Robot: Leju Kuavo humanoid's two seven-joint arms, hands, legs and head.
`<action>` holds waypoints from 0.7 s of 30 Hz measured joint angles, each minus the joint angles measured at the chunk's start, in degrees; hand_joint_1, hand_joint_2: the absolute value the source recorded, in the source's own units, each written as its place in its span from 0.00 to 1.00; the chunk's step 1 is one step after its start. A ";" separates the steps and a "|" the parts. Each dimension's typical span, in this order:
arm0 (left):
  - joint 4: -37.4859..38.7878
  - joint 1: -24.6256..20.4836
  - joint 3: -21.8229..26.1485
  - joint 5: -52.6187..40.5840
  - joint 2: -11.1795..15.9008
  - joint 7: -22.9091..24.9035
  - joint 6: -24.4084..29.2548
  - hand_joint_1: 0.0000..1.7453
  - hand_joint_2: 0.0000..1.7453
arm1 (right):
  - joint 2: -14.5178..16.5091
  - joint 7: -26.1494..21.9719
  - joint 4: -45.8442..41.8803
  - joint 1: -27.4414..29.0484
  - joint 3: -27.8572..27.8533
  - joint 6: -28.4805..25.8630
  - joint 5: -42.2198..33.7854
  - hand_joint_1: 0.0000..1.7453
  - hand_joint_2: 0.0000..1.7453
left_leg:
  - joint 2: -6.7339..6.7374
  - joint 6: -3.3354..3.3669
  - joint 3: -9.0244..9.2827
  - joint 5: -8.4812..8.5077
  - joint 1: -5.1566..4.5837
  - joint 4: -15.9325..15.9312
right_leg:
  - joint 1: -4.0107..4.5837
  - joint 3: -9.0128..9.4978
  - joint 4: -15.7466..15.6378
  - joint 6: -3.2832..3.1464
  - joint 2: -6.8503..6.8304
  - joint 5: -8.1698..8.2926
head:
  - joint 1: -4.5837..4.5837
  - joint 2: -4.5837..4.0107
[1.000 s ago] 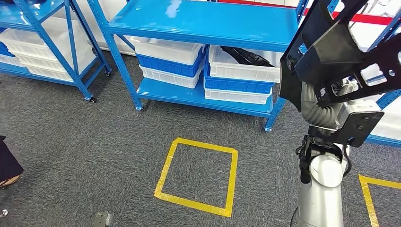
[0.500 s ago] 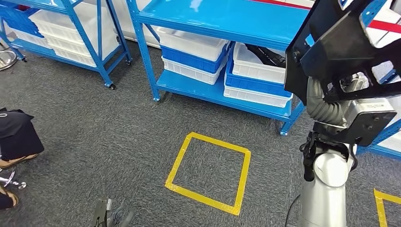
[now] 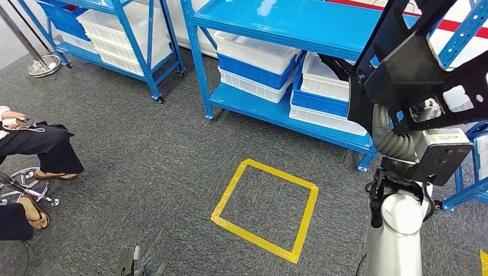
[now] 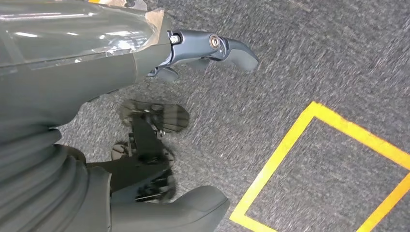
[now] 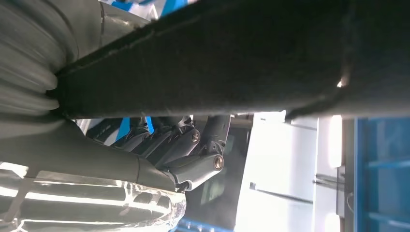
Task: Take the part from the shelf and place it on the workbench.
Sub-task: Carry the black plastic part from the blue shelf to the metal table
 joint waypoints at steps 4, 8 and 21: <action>0.01 0.15 -0.01 -0.39 -0.30 0.13 0.83 0.00 1.00 | -0.13 -0.34 0.37 0.47 -0.16 0.22 0.00 1.00 1.00 | 0.96 0.03 1.47 0.27 0.11 0.87 | 0.21 -0.36 0.05 0.03 -2.30 0.15 | 0.00 0.00; 0.01 0.02 0.03 0.21 -0.34 -0.06 0.84 0.00 1.00 | -0.23 -0.72 0.51 0.27 -0.19 0.47 -0.37 1.00 1.00 | 4.27 1.55 8.63 3.60 -0.98 -11.44 | 0.76 -0.40 0.12 0.43 -4.24 0.18 | 0.04 0.00; 0.05 1.45 -0.05 -2.05 -0.06 1.54 -1.88 0.00 1.00 | -0.44 -3.14 4.45 -0.78 -0.17 2.20 -2.77 1.00 1.00 | -3.17 3.08 7.21 5.80 -0.59 -12.30 | -0.29 -2.63 5.39 2.95 1.92 -2.04 | 0.54 0.00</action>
